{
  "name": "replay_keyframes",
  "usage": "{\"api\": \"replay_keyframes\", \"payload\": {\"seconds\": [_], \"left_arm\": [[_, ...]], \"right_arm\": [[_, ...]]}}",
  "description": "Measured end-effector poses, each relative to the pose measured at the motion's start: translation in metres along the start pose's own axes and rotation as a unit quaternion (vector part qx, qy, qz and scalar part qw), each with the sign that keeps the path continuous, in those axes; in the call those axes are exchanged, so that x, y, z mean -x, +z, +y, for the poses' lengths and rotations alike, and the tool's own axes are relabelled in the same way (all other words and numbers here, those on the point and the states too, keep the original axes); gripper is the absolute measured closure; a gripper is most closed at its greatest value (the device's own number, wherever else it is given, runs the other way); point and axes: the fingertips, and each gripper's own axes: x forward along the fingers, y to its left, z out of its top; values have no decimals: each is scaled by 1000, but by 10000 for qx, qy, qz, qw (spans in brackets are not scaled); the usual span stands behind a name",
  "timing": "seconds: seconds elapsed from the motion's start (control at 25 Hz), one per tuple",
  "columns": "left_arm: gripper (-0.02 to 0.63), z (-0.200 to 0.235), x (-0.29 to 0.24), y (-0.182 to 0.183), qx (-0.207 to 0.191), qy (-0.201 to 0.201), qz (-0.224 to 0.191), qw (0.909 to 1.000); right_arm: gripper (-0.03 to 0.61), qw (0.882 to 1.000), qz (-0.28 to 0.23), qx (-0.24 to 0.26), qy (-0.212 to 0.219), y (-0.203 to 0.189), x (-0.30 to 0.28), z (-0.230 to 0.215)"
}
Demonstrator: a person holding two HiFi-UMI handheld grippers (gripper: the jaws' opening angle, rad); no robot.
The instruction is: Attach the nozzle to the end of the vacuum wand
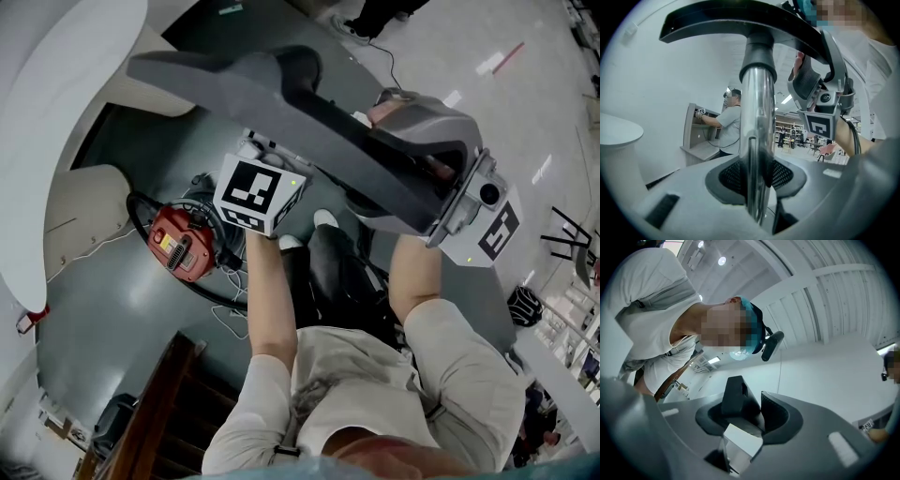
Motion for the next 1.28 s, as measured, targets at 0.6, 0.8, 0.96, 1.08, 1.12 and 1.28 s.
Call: {"api": "replay_keyframes", "payload": {"seconds": [0.6, 0.8, 0.96, 1.08, 1.12, 1.28], "left_arm": [[489, 5, 9, 0, 78, 158, 3, 9998], [489, 3, 8, 2, 96, 192, 17, 9998], [488, 5, 8, 0, 116, 242, 45, 9996], [489, 5, 7, 1, 110, 268, 37, 9996], [488, 6, 6, 1, 124, 293, 31, 9995], [489, 7, 4, -1, 210, 374, 120, 9990]], "right_arm": [[362, 9998, -68, -202, -38, 37, 8, 3], [369, 9998, -24, -155, -112, 54, 10, 1], [383, 9996, 30, -116, -242, 62, 12, -2], [426, 9988, 156, -41, -464, 68, 10, -13], [454, 9980, 268, 3, -566, 67, 9, -18], [522, 9927, 916, -1, -790, 54, -4, -32]]}}
